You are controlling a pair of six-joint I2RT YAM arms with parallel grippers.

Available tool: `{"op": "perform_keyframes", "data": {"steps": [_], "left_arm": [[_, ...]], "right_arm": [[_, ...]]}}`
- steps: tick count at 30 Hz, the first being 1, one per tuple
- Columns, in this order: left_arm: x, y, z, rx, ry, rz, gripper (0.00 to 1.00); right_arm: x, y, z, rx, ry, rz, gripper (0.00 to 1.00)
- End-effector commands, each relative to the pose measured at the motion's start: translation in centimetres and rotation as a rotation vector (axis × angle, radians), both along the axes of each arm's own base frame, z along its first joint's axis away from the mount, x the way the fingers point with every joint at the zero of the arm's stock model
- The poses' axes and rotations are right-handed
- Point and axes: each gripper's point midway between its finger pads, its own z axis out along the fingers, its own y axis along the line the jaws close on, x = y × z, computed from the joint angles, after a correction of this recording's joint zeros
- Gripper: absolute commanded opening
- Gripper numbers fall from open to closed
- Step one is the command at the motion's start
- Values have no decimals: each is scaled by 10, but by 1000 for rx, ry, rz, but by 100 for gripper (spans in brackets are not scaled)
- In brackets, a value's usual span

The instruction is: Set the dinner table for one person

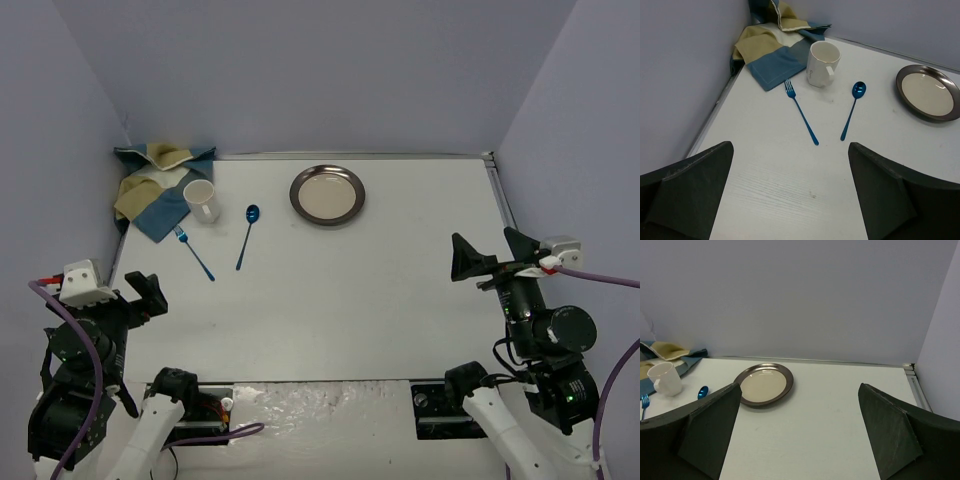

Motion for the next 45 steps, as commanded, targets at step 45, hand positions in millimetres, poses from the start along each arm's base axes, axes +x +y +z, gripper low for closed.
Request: {"op": "perform_keyframes", "data": {"steps": [45], "left_arm": [[382,169,-183,-406,250,501,97]], "right_arm": [[46,102,-93,-26,322,446,100]]}}
